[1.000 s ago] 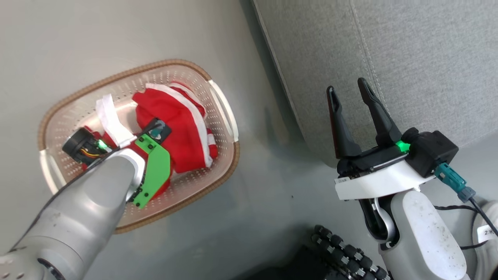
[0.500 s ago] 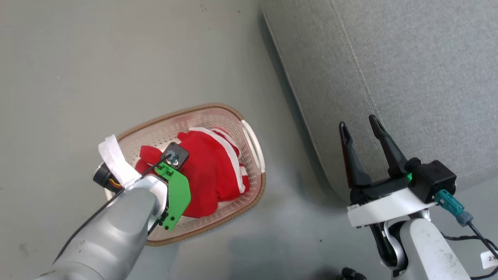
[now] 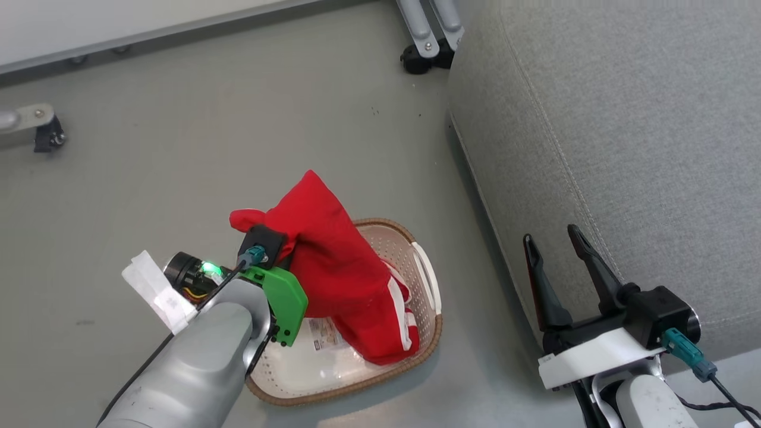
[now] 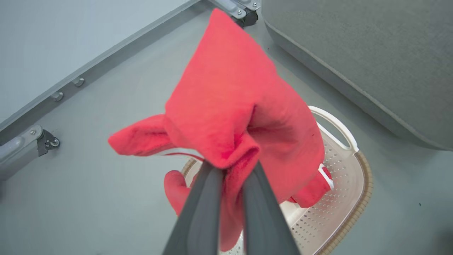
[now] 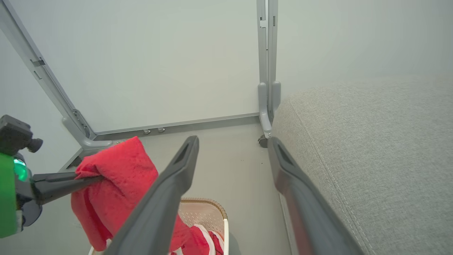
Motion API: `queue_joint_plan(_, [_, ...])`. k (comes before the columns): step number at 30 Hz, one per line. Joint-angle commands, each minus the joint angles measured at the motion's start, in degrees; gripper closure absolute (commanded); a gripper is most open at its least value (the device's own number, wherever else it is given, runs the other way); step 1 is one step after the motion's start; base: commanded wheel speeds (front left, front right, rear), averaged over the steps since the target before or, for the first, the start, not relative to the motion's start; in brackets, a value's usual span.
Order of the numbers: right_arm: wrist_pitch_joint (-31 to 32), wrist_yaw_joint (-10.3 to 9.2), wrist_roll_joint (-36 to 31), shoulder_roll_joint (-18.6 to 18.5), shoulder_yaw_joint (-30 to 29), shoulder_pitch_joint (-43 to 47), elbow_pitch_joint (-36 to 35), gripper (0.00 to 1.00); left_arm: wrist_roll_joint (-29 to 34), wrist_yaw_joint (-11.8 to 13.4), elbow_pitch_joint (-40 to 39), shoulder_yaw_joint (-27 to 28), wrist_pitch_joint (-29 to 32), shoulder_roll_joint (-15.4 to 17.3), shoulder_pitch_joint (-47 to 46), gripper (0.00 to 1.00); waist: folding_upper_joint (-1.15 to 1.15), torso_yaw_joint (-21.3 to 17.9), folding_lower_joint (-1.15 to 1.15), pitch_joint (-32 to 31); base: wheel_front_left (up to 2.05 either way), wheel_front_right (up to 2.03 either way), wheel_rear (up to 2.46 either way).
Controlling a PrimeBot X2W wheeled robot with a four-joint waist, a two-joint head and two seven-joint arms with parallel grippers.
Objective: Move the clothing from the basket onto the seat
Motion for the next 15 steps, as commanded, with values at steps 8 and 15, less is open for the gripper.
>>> queue_joint_plan(8, [-0.18, 0.0, -0.64, -0.29, -0.53, 3.5, -0.2, 0.0, 3.65, 7.4, -20.12, 10.6, -1.5, 3.85, 4.56, 1.0, 0.0, 3.54, 0.01, -7.76, 0.0, 0.0, 0.0])
queue_joint_plan(15, [-0.18, 0.0, -1.04, -0.46, -0.25, 5.51, -0.86, 0.0, 11.83, 11.29, -42.08, 22.63, -1.52, 6.57, 13.92, 1.0, 0.0, 3.98, 0.01, -10.17, 0.0, 0.0, 0.0])
